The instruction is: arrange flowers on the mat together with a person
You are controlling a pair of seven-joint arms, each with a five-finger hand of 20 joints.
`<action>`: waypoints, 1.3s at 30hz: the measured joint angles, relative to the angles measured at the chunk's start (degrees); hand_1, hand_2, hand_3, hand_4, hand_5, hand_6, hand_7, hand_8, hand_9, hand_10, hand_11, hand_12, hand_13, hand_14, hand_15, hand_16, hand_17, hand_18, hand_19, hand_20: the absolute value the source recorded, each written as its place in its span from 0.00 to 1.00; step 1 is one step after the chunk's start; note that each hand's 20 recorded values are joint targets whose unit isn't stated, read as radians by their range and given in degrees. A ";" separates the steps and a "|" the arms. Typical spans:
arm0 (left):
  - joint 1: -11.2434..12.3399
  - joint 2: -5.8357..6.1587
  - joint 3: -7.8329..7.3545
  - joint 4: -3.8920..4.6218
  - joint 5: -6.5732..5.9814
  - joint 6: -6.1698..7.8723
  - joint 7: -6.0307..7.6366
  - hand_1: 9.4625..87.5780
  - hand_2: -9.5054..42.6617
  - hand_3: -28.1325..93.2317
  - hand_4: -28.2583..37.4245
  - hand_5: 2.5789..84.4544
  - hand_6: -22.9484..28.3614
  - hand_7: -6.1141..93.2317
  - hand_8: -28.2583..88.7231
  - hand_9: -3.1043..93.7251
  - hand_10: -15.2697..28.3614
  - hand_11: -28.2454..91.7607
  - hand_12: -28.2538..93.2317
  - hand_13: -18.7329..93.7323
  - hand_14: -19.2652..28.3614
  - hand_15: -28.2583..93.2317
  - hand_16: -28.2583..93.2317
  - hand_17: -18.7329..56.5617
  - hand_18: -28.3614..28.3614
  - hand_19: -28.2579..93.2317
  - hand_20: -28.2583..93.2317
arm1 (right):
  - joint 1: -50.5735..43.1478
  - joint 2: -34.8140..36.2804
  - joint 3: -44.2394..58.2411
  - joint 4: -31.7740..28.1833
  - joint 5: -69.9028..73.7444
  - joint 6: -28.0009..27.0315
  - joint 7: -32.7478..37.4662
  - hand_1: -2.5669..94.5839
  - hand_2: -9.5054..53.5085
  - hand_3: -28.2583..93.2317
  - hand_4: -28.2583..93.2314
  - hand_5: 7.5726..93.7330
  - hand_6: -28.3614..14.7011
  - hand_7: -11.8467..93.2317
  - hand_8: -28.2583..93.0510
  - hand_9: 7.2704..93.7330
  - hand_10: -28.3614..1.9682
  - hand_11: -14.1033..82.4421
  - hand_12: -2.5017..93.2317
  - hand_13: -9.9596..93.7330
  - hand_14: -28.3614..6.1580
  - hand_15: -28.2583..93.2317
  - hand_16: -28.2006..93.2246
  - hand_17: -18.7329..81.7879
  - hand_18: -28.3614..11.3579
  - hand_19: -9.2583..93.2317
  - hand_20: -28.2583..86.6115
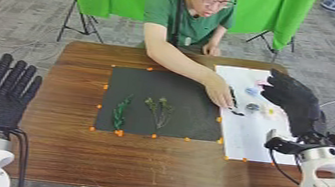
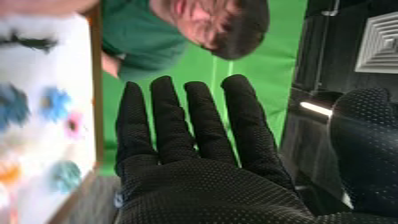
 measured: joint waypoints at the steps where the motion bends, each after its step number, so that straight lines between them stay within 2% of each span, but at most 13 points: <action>1: 0.01 -0.02 0.00 0.00 -0.01 0.00 0.00 0.15 0.49 0.83 0.00 0.48 0.59 0.16 0.17 0.40 0.67 0.37 0.31 0.39 0.67 0.43 0.18 0.19 0.71 0.47 0.33 | 0.47 -0.05 -0.31 0.01 0.00 -0.12 0.26 0.15 0.35 0.83 0.06 0.38 0.56 0.20 0.17 0.34 0.42 0.18 0.21 0.40 0.37 0.29 0.46 0.27 0.25 0.43 0.37; 37: 0.14 -0.06 -0.12 0.00 0.14 0.03 0.03 0.16 0.48 0.83 0.00 0.48 0.58 0.17 0.17 0.39 0.66 0.37 0.31 0.39 0.67 0.43 0.18 0.19 0.72 0.46 0.32 | 2.96 -0.06 -0.79 0.01 0.04 -1.14 1.57 0.16 0.34 0.83 0.06 0.38 0.56 0.20 0.17 0.34 0.42 0.18 0.21 0.40 0.37 0.29 0.46 0.27 0.25 0.44 0.36; 39: 0.14 -0.07 -0.12 0.00 0.14 0.03 0.03 0.16 0.48 0.83 0.00 0.48 0.58 0.17 0.16 0.39 0.66 0.37 0.31 0.39 0.67 0.43 0.18 0.19 0.72 0.46 0.32 | 2.96 -0.05 -0.77 0.01 -0.04 -1.15 1.58 0.18 0.33 0.83 0.06 0.38 0.55 0.20 0.17 0.34 0.41 0.18 0.21 0.40 0.37 0.29 0.46 0.28 0.27 0.44 0.36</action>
